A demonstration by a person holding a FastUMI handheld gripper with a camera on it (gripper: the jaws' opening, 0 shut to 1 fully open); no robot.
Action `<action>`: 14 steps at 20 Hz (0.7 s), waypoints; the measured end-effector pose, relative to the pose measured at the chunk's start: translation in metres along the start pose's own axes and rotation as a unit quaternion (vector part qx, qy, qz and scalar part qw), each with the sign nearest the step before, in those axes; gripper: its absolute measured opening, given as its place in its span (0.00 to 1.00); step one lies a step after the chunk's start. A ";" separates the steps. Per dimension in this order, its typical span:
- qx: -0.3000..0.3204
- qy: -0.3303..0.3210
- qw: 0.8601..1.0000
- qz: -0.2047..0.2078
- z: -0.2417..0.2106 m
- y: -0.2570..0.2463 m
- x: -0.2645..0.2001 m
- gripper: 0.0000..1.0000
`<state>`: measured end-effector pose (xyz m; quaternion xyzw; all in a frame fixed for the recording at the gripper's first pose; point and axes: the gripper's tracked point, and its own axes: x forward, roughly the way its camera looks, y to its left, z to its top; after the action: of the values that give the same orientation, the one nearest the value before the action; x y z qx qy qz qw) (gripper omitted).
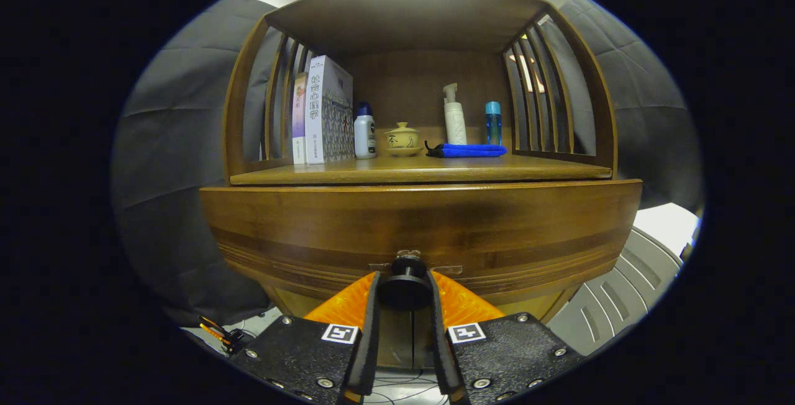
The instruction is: Pull open the drawer, take out the items inside it, and place them on the countertop above the cabinet.
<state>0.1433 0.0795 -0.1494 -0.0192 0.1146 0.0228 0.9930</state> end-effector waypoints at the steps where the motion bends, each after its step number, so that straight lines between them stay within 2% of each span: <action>1: 0.002 0.000 1.000 0.000 -0.001 0.000 -0.006 0.39; 14: 0.021 0.001 1.000 0.008 -0.016 0.003 -0.069 0.36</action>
<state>0.0730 0.0794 -0.1492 0.0022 0.1157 0.0287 0.9929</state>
